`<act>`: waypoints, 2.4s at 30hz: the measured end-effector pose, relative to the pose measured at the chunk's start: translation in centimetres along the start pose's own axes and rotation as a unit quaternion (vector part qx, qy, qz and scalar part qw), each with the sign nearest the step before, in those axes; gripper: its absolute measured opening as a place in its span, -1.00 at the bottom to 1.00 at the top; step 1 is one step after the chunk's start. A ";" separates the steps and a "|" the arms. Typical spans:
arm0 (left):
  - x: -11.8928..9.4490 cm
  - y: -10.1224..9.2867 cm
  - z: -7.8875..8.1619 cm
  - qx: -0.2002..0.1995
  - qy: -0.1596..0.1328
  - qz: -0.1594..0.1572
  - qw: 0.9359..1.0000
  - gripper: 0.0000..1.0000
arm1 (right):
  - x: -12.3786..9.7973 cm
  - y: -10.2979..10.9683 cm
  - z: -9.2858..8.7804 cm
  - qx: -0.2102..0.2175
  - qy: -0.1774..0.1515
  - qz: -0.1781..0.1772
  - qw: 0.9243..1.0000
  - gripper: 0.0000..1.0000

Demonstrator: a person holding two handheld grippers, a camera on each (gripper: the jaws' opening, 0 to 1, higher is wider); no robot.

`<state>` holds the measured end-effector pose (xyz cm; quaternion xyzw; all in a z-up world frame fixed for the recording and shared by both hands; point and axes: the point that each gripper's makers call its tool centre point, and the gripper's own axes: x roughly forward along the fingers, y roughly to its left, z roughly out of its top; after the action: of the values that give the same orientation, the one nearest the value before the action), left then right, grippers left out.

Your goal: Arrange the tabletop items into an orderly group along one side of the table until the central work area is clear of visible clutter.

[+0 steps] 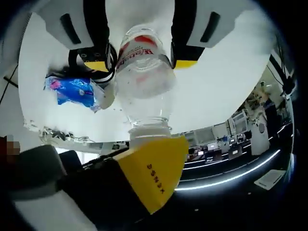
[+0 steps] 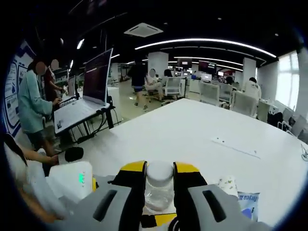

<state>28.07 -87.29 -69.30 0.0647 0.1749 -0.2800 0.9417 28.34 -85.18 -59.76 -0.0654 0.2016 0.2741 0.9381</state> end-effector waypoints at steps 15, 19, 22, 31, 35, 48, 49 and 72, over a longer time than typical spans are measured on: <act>0.2 0.7 0.0 -0.006 0.008 0.003 1.000 -0.21 | 0.2 0.0 0.1 0.000 -0.003 0.001 1.000 -0.64; 0.3 0.8 0.0 -0.007 0.011 0.004 1.000 -0.22 | 0.2 -0.1 0.2 0.001 -0.005 0.001 1.000 -0.64; 0.2 0.9 0.0 -0.012 0.016 0.007 1.000 -0.22 | 0.3 0.2 0.2 -0.002 -0.006 0.005 1.000 -0.64; 0.2 1.3 0.0 -0.009 0.018 -0.006 1.000 -0.23 | 0.6 0.4 0.5 -0.007 0.000 0.020 1.000 -0.65; 0.2 1.7 0.4 -0.009 0.013 -0.010 1.000 -0.23 | 1.0 0.5 1.1 -0.011 -0.005 0.026 1.000 -0.65; 1.4 5.1 1.8 -0.003 0.014 -0.007 1.000 -0.23 | 3.8 0.4 3.4 -0.016 -0.013 0.052 0.998 -0.65; 1.5 5.4 1.9 -0.003 0.014 -0.005 1.000 -0.23 | 4.1 0.3 3.6 -0.017 -0.014 0.055 0.998 -0.65; 5.7 11.0 2.6 -0.003 0.020 0.021 1.000 -0.23 | 10.2 -1.3 5.5 -0.001 -0.003 0.095 0.995 -0.65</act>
<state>39.32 -81.49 -68.72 0.0713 0.1930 -0.2583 0.9439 38.77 -80.01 -58.93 -0.0464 0.2036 0.3624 0.9083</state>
